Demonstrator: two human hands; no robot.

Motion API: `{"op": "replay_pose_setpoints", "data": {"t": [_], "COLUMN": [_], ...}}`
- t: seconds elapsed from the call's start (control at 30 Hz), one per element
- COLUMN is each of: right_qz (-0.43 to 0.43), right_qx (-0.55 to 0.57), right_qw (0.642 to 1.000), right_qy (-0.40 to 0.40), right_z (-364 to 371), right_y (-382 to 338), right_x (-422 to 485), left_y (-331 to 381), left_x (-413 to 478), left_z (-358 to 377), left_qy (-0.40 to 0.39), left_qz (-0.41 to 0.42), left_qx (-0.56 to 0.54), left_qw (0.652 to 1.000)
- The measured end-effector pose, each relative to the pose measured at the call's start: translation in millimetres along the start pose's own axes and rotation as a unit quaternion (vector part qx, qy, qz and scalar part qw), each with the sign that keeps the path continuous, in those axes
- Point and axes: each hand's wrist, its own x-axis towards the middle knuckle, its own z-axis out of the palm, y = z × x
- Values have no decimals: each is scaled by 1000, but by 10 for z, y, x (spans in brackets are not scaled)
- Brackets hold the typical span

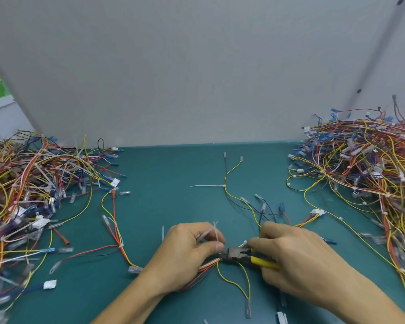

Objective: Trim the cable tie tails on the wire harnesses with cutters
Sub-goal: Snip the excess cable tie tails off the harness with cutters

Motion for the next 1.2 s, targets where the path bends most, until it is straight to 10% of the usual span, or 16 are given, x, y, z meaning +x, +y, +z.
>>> {"op": "replay_pose_setpoints", "data": {"t": [0.77,1.2], "right_qz": [-28,-21], "right_qx": [-44,51], "right_qw": [998,997], "right_qy": [20,48], "right_z": [-70,-83], "right_y": [-21,-88], "right_x": [6,-33], "left_y": [13,230], "left_x": [38,-26], "left_z": [40,-667], "left_qy": [51,147], "left_qz": [-27,-114], "left_qx": [-37,-341], "left_qw": [998,921]}}
